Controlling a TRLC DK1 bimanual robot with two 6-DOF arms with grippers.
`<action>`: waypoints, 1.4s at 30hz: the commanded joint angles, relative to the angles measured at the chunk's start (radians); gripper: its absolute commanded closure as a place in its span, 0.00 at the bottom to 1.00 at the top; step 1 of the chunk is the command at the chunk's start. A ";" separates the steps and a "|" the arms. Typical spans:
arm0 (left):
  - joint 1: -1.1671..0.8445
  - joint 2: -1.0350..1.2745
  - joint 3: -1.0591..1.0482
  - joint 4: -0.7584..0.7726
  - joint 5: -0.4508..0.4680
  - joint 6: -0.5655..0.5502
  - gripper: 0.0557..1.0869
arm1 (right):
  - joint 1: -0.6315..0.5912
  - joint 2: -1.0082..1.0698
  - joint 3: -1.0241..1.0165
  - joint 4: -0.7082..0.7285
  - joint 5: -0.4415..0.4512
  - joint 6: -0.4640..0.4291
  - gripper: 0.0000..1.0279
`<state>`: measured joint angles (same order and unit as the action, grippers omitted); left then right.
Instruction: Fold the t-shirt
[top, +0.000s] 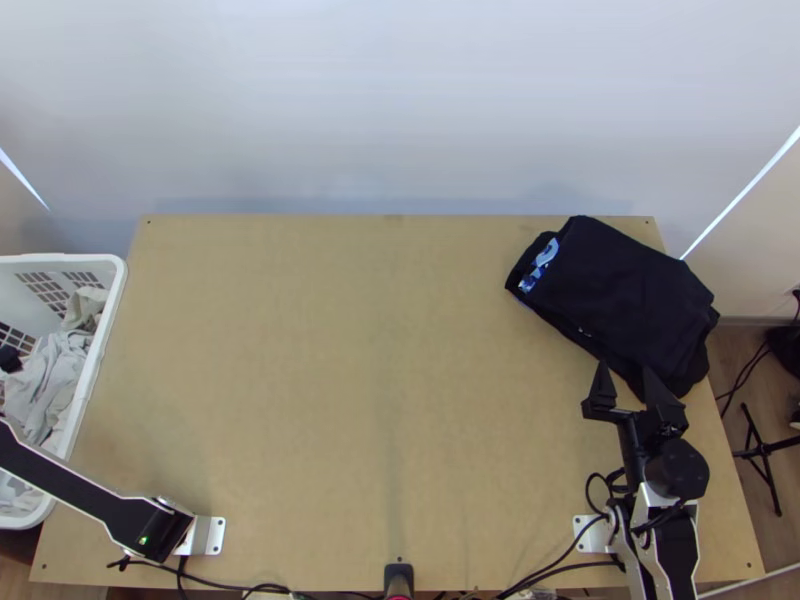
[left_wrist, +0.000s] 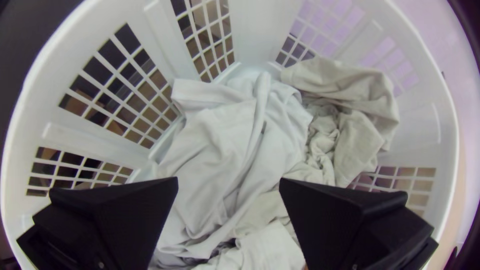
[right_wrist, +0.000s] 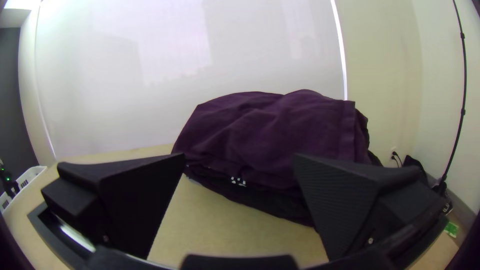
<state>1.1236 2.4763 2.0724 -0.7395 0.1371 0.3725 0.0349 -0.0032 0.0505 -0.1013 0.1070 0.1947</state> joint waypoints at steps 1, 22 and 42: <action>0.008 0.136 0.048 0.077 -0.005 0.037 0.05 | 0.000 0.000 0.000 0.000 0.000 0.002 0.04; 0.053 0.306 0.147 0.181 -0.068 0.207 0.96 | 0.000 0.000 0.000 0.000 0.000 0.002 0.04; -0.021 -0.467 0.149 -0.135 0.352 -0.150 0.96 | 0.000 0.000 0.000 0.000 -0.001 0.002 0.04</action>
<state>1.1351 2.2410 2.2208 -0.8227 0.3801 0.3073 0.0349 -0.0032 0.0505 -0.1013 0.1062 0.1944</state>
